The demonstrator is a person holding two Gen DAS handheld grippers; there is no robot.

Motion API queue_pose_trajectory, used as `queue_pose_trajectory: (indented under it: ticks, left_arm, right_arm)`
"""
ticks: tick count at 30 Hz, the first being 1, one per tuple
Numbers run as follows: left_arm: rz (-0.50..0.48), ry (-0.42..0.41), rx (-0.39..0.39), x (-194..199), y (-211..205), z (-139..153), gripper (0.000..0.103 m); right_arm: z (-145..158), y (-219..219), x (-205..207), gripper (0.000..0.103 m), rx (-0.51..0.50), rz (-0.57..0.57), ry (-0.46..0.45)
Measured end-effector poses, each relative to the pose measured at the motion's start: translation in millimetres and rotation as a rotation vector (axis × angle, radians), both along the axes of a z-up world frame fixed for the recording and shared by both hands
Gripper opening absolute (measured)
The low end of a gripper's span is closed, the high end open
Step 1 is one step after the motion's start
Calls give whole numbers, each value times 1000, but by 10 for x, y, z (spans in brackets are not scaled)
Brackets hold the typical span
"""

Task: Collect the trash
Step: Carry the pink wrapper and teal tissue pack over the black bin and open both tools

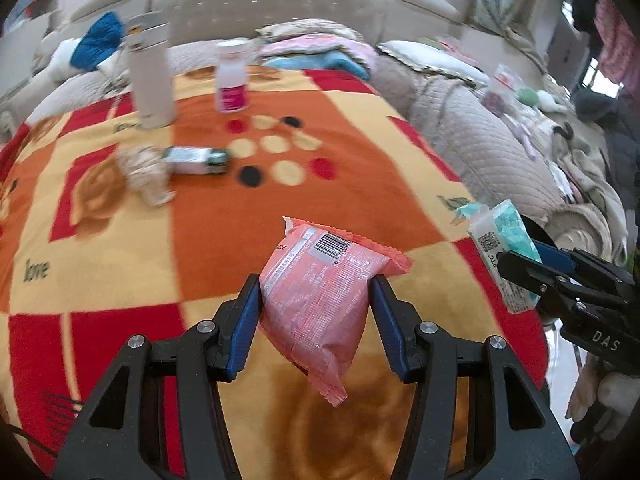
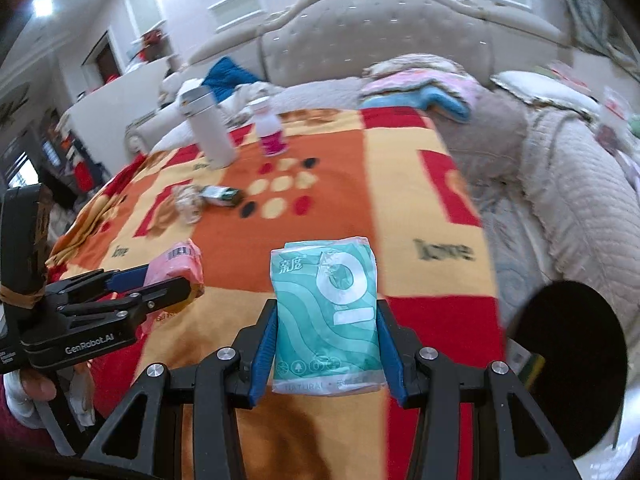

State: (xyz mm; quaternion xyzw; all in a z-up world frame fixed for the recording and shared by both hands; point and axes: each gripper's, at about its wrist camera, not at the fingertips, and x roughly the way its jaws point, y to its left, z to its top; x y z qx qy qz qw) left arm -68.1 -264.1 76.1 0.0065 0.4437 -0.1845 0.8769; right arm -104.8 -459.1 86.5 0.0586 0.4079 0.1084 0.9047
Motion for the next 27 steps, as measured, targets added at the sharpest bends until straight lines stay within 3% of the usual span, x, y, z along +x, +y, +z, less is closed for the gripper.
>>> queue_pose_trajectory:
  ticks: [16, 27]
  left_arm:
    - [-217, 4, 1, -63, -1294, 1, 53]
    - [-323, 34, -20, -26, -1959, -90, 53]
  right_arm:
    - [-145, -1318, -365, 45, 22, -259, 33]
    - [-336, -1840, -468, 45, 52, -367, 71]
